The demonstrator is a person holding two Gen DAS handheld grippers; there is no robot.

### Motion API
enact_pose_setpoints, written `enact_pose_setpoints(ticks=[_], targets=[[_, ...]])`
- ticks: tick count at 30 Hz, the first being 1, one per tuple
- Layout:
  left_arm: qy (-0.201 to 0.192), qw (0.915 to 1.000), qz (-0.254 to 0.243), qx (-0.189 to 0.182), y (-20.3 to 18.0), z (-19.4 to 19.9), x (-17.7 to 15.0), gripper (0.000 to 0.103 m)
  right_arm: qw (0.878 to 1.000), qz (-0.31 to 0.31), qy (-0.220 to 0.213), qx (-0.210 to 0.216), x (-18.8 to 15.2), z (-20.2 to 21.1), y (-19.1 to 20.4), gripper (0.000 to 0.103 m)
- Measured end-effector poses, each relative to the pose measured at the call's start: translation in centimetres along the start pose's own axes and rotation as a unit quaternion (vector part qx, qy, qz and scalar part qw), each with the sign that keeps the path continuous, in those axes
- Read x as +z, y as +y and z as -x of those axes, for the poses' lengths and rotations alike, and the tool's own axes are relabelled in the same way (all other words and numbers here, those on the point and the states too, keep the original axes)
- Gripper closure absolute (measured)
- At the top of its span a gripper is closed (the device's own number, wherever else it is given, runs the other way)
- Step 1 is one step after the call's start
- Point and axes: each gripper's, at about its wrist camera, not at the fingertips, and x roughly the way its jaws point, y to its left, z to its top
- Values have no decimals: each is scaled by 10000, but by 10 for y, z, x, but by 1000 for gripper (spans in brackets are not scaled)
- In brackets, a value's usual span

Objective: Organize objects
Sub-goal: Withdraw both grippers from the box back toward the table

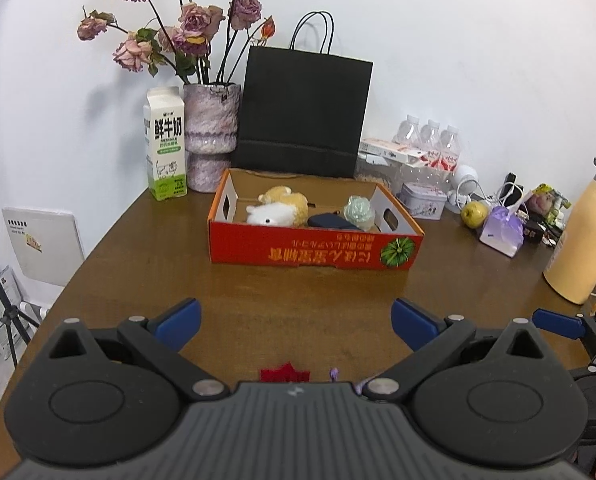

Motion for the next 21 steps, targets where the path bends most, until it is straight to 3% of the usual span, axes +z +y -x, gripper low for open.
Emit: enact_pose_setpoints(ticks=[21], targets=[[582,9983,40,6,-16,8,-66,0,9999,-116,88,19,-60,33,-16,0]])
